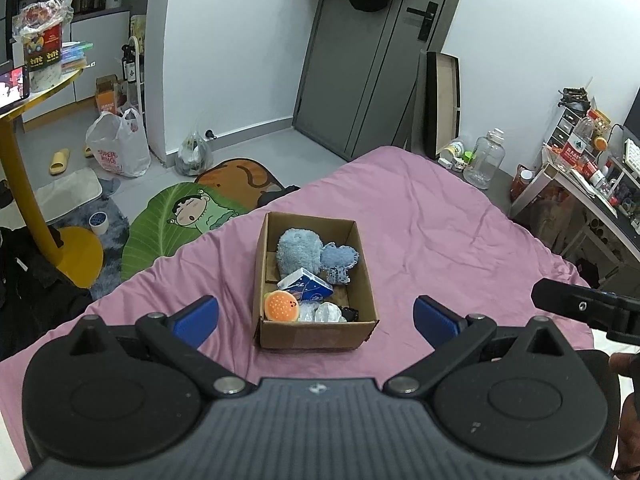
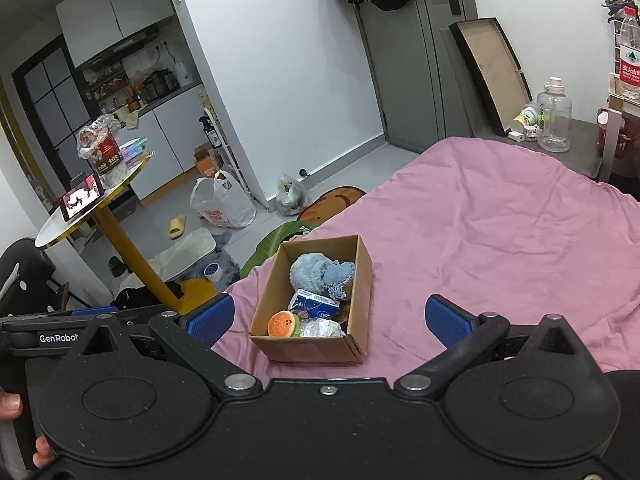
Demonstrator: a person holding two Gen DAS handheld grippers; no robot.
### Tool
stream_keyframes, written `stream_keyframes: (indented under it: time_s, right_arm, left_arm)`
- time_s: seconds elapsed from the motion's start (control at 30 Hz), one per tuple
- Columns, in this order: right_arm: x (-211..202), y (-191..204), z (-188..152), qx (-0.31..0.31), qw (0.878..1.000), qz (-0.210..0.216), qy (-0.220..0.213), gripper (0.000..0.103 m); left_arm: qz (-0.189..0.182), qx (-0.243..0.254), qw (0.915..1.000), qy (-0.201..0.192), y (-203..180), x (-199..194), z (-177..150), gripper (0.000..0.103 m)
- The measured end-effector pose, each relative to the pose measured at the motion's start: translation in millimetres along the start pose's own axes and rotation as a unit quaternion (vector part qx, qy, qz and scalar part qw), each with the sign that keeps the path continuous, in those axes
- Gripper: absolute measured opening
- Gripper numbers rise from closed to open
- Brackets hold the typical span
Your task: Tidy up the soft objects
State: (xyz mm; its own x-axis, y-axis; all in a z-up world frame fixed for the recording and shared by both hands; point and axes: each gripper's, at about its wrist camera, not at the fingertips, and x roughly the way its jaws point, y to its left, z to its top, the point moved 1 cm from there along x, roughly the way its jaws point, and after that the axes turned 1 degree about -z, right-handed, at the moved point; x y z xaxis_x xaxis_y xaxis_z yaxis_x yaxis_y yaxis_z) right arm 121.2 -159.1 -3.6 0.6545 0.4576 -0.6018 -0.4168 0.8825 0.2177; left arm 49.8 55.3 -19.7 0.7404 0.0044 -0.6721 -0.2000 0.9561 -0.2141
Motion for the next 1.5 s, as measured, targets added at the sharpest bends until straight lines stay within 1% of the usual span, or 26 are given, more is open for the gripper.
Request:
stream_keyframes:
  time_s: [0.57,0.7,1.33,1.5]
  right_arm:
    - [-14,4,-4,-0.002,1.0,-0.01,-0.01,0.103]
    - [-15,5,-4,-0.003,1.0,-0.01,-0.01,0.103]
    - [-17,6,-2,-0.005,1.0,-0.014,-0.004,0.103]
    - [-14,6,-4,-0.006,1.0,-0.014,0.003,0.103]
  left_arm:
    - [-0.003,0.012,0.9998,-0.017,-4,-19,-4,0.103]
    - [0.004,0.019,0.9996,-0.022,-6,-22,-4,0.103]
    - [0.008,0.028,0.9994,-0.018,-5,-25,-2,0.103]
    - [0.01,0.029,0.9994,-0.018,-5,-24,-2,0.103]
